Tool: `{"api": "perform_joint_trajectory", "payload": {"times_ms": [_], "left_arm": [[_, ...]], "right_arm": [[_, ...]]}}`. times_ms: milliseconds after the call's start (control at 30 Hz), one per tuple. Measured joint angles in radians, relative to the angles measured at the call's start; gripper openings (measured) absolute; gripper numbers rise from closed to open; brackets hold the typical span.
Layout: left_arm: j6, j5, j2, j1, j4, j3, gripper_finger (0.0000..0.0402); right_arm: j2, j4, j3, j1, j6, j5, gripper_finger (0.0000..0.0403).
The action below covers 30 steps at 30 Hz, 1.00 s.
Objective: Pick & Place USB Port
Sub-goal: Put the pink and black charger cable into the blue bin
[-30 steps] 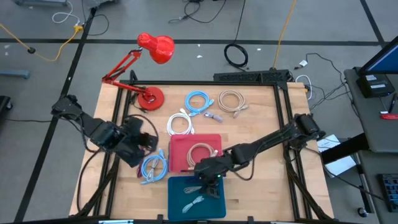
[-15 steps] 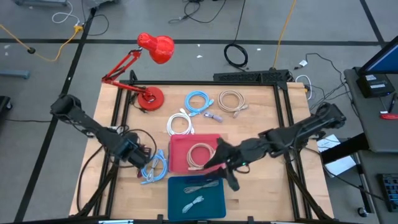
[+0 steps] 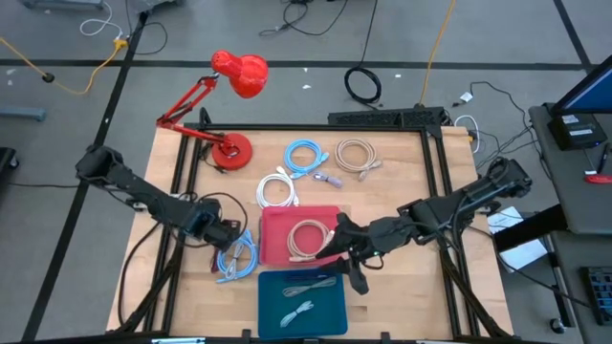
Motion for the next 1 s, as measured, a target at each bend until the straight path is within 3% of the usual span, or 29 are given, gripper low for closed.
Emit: {"api": "perform_joint_trajectory", "payload": {"times_ms": [400, 700, 1000], "left_arm": [[0.120, 0.010, 0.007, 0.103, 0.004, 0.000, 0.0219], [0.135, 0.101, 0.029, 0.096, 0.016, -0.036, 0.0218], [0.052, 0.157, 0.022, 0.059, 0.229, -0.159, 0.0200]], "right_arm": [[0.000, 0.012, 0.000, 0.006, 0.010, 0.001, 0.0130], [0.000, 0.013, 0.000, 0.012, 0.010, 0.004, 0.0130], [0.000, 0.018, 0.000, 0.012, 0.010, 0.004, 0.0130]]}}
